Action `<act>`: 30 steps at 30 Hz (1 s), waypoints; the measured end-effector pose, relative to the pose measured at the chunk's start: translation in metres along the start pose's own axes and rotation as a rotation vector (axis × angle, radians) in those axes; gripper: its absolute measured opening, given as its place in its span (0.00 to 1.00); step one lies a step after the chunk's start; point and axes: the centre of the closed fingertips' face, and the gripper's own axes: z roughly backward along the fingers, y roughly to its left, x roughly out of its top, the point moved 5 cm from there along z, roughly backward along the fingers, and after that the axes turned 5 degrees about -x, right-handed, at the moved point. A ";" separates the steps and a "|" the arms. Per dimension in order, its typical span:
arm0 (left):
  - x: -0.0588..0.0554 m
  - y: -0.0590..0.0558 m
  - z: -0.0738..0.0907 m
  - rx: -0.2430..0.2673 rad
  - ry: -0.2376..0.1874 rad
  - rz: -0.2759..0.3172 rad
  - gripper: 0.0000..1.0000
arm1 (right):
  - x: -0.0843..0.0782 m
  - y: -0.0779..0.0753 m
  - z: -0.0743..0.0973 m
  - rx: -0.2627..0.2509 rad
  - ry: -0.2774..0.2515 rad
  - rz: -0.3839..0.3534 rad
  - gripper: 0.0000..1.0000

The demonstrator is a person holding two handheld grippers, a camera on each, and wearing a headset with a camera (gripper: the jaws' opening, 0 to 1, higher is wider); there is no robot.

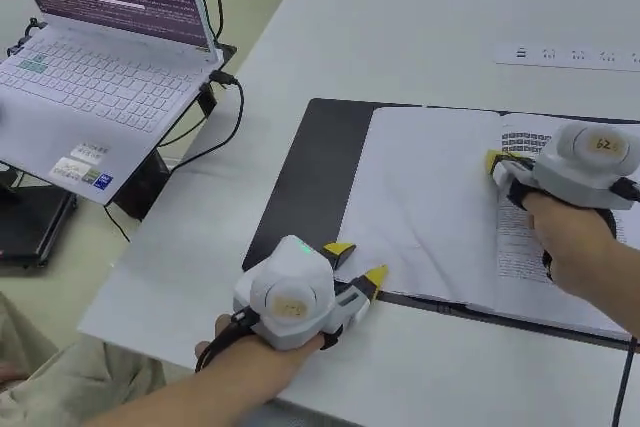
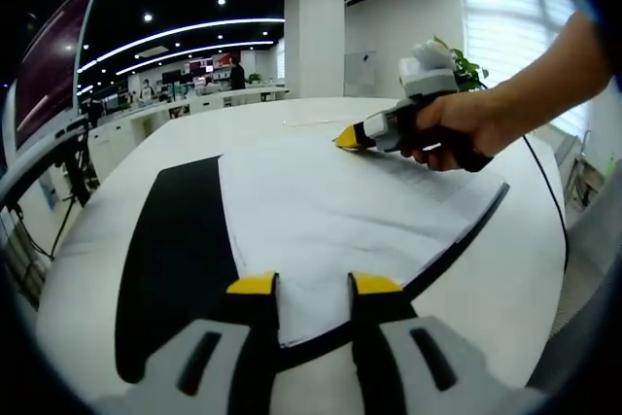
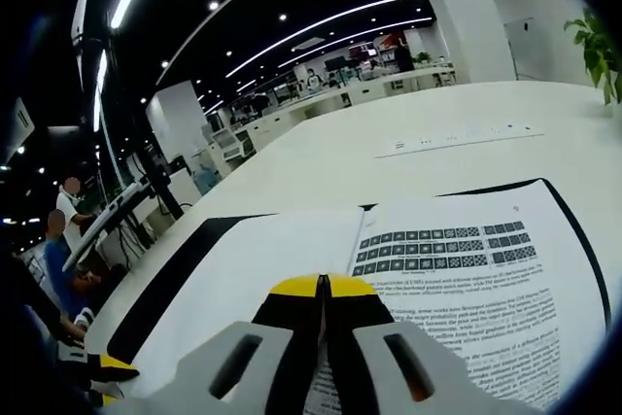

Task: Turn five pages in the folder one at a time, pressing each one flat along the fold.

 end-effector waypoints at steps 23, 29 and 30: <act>-0.001 0.001 -0.001 0.000 -0.002 0.004 0.27 | 0.034 -0.021 -0.065 -0.035 -0.009 0.003 0.00; -0.001 0.001 0.000 0.000 -0.004 0.005 0.27 | 0.034 -0.027 -0.075 -0.045 -0.013 0.012 0.00; -0.001 0.001 0.000 0.000 -0.004 0.005 0.27 | 0.033 -0.026 -0.074 -0.045 -0.012 0.015 0.00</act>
